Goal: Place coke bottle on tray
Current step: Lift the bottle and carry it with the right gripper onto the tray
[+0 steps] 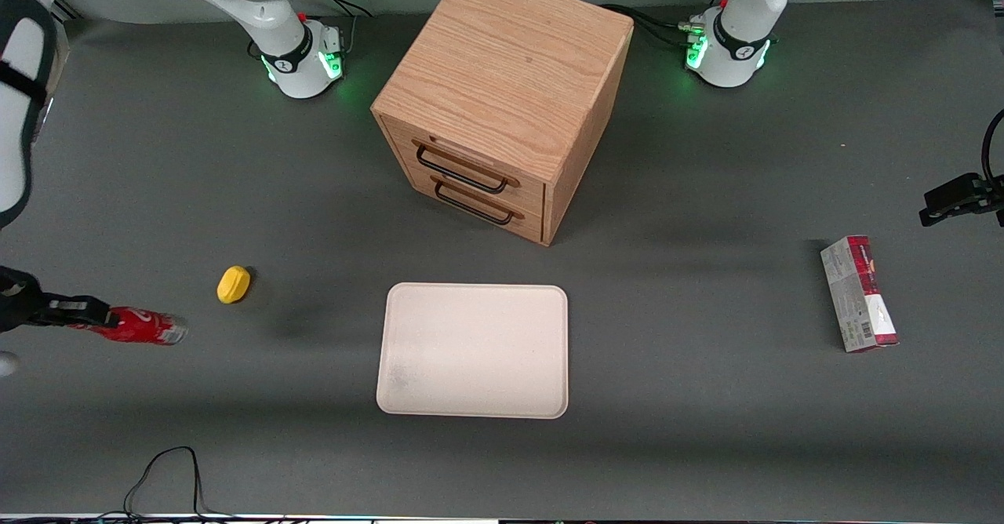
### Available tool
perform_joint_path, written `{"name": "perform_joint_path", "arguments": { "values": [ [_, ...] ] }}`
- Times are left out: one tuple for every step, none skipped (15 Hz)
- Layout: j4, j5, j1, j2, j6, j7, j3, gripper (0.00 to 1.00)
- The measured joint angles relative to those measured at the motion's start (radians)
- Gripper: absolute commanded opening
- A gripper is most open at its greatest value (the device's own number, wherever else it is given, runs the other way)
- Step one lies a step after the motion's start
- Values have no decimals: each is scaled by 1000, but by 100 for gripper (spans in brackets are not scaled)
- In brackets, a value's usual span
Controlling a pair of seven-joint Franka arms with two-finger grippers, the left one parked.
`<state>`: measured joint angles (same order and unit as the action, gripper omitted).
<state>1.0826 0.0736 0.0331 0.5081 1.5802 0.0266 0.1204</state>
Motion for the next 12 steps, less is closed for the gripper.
{"name": "perform_joint_path", "arguments": {
  "values": [
    [-18,-57,6,-2,-17,-77,-65,0],
    [-29,-108,12,-2,-26,-153,-132,0],
    [-33,-146,18,-2,-29,-224,-194,0],
    [-33,-171,27,-2,-29,-295,-249,0],
    [-33,-182,39,-2,-27,-358,-290,0],
    [-33,-188,52,0,-21,-411,-326,0],
    [-33,-190,65,4,-7,-448,-356,0],
    [-32,-191,75,10,8,-467,-380,0],
    [-30,-191,86,19,25,-483,-394,0],
    [-25,-192,98,32,51,-499,-400,0],
    [-19,-192,110,49,85,-515,-402,0],
    [-9,-193,120,71,129,-528,-402,0]
  ]
}}
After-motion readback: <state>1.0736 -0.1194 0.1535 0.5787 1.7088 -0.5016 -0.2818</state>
